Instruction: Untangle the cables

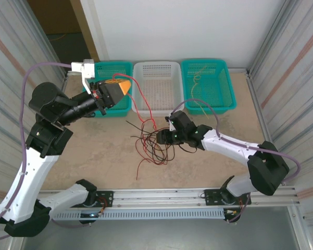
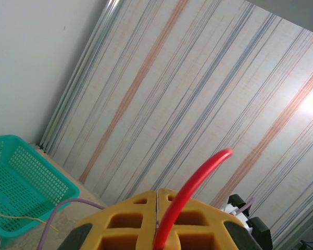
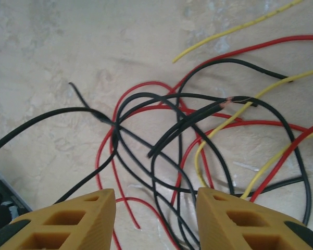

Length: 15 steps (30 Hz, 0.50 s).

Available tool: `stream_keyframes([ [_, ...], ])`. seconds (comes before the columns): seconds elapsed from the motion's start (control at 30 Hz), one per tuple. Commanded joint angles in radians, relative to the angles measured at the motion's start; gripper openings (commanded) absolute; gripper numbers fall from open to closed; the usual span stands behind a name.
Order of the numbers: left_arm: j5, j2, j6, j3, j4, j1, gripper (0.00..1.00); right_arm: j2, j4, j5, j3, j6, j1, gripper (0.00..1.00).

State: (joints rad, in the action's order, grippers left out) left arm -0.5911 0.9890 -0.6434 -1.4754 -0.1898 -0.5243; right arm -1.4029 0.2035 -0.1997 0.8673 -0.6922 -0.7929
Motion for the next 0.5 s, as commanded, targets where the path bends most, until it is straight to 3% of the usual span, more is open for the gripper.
stream_keyframes([
  [0.0, 0.007, -0.009, -0.002, 0.008, 0.017, -0.003, 0.0, 0.114, 0.016, 0.035, -0.035, -0.025, -0.019, 0.5],
  [0.17, 0.006, 0.0, -0.02, 0.032, 0.05, -0.002, 0.0, 0.331, 0.115, 0.144, -0.027, 0.048, -0.093, 0.76],
  [0.27, -0.004, 0.008, -0.029, 0.032, 0.065, -0.003, 0.0, 0.408, 0.106, 0.163, -0.011, 0.078, -0.119, 0.82],
  [0.47, -0.006, 0.02, -0.044, 0.029, 0.073, -0.003, 0.0, 0.345, -0.015, 0.079, 0.065, 0.112, -0.131, 0.84],
])
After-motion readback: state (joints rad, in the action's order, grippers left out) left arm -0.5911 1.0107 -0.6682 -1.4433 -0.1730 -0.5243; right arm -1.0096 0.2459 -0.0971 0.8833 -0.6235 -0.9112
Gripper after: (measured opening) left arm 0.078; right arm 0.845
